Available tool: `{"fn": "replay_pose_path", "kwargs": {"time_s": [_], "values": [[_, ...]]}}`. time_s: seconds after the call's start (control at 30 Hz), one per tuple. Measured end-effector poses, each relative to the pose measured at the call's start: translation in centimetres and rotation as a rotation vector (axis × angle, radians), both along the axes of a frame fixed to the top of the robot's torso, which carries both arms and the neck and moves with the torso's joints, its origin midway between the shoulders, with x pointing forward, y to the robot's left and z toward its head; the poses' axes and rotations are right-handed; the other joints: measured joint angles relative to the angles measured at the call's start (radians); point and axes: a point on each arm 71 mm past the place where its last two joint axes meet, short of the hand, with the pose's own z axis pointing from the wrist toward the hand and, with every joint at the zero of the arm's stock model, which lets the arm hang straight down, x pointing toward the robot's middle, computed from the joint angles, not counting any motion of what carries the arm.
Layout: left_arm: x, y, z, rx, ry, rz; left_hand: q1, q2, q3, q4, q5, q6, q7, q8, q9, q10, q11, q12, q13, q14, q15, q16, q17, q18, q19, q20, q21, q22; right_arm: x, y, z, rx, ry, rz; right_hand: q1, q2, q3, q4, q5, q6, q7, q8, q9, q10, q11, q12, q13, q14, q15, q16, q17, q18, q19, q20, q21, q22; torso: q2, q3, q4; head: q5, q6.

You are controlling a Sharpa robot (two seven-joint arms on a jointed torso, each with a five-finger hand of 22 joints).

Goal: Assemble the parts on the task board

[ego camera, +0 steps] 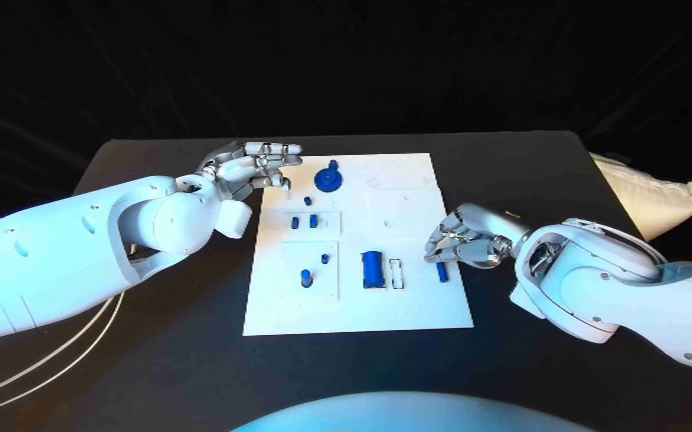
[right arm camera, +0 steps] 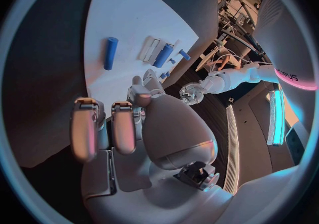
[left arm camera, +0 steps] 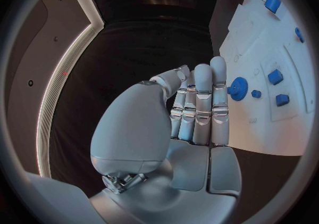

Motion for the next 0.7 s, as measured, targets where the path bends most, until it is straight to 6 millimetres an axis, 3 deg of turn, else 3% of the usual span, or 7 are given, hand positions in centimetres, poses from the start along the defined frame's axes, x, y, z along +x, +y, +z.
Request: {"fn": "replay_pose_path", "kwargs": {"time_s": [0.13, 0.33, 0.7], "values": [[0.0, -0.1, 0.0, -0.001, 0.000, -0.002, 0.000, 0.000, 0.000, 0.000, 0.000, 0.000, 0.000, 0.000, 0.000, 0.000, 0.000, 0.000, 0.000, 0.000, 0.000, 0.000, 0.000, 0.000, 0.000, 0.000, 0.000, 0.000, 0.1, -0.5, 0.0, -0.068, -0.021, -0.008, -0.043, -0.012, -0.011, 0.031, 0.001, 0.012, -0.002, -0.005, -0.003, 0.019, -0.006, 0.031, 0.017, 0.000, 0.000, 0.006, 0.000, 0.000, 0.003, 0.000, 0.011, 0.000, 0.000, 0.0000, 0.0006, -0.005, 0.001], [0.0, -0.2, -0.1, -0.001, 0.001, -0.003, 0.000, 0.000, 0.000, 0.000, 0.000, 0.000, 0.000, 0.000, 0.000, 0.000, 0.000, 0.000, 0.000, 0.000, 0.000, 0.000, 0.000, 0.000, 0.000, 0.000, 0.000, 0.000, 0.3, -1.2, -0.3, -0.172, -0.030, -0.038, -0.097, -0.032, -0.016, 0.077, 0.035, 0.029, -0.005, -0.011, -0.008, 0.027, -0.009, 0.046, 0.032, 0.000, 0.000, 0.006, 0.000, 0.000, 0.005, -0.002, 0.011, 0.000, -0.001, -0.0004, 0.0023, -0.010, 0.003], [0.0, -0.1, -0.1, -0.001, 0.002, -0.003, 0.000, 0.000, 0.000, 0.000, 0.000, 0.000, 0.000, 0.000, 0.000, 0.000, 0.000, 0.000, 0.000, 0.000, 0.000, 0.000, 0.000, 0.000, 0.000, 0.000, 0.000, 0.000, 0.3, -1.2, -1.4, -0.273, -0.005, -0.050, -0.138, -0.072, -0.014, 0.129, 0.051, 0.044, -0.006, -0.021, -0.009, 0.027, -0.008, 0.053, 0.032, 0.000, 0.000, 0.006, 0.000, 0.000, 0.006, -0.003, 0.011, 0.001, 0.000, -0.0010, 0.0029, -0.008, 0.005]]}}
